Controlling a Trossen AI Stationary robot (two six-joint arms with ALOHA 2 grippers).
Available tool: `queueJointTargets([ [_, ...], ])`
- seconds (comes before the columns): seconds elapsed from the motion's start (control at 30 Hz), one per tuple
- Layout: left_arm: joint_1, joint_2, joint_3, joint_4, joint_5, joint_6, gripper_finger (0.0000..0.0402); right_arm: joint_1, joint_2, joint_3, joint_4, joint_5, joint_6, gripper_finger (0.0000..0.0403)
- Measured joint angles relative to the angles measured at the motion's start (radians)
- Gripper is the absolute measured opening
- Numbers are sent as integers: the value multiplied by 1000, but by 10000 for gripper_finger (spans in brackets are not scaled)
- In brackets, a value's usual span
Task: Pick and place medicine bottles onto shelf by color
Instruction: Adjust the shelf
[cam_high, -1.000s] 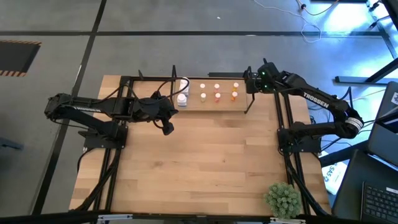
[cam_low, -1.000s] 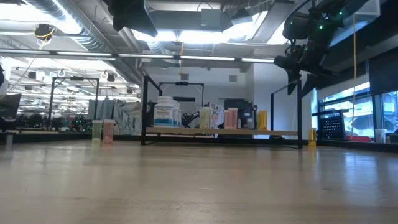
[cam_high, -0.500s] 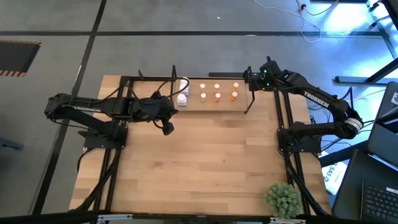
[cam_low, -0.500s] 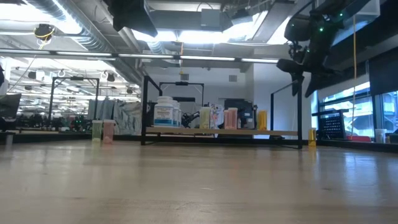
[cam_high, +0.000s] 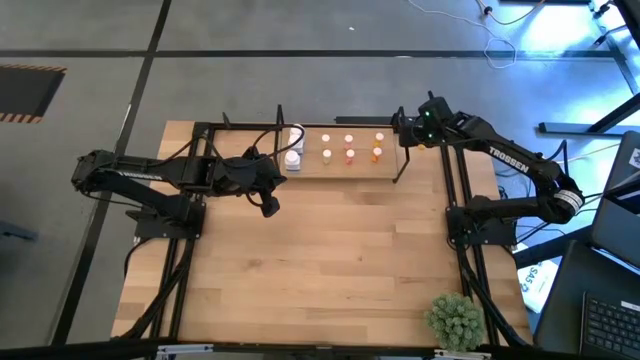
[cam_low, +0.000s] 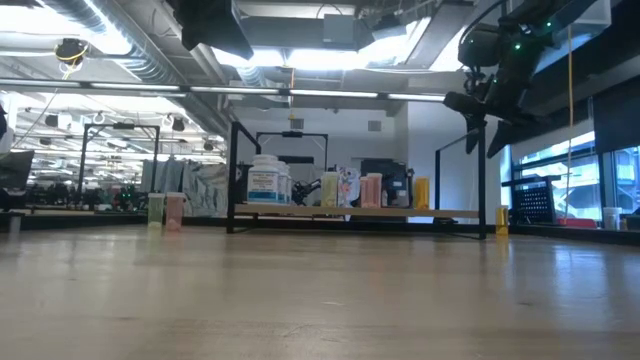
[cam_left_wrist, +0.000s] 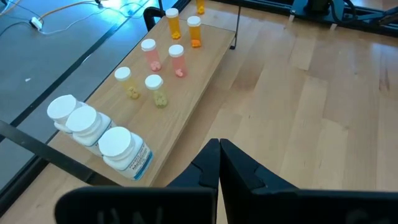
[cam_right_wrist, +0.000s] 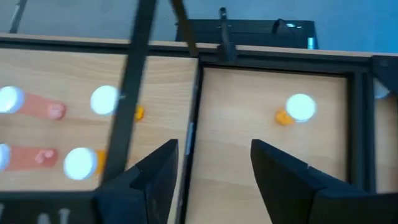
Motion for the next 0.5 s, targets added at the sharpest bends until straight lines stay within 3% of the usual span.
queueJointTargets([
  [0.5, 0, 0, 0, 0, 0, 0, 0, 59, 0, -1, 116, -62, -48, 204],
])
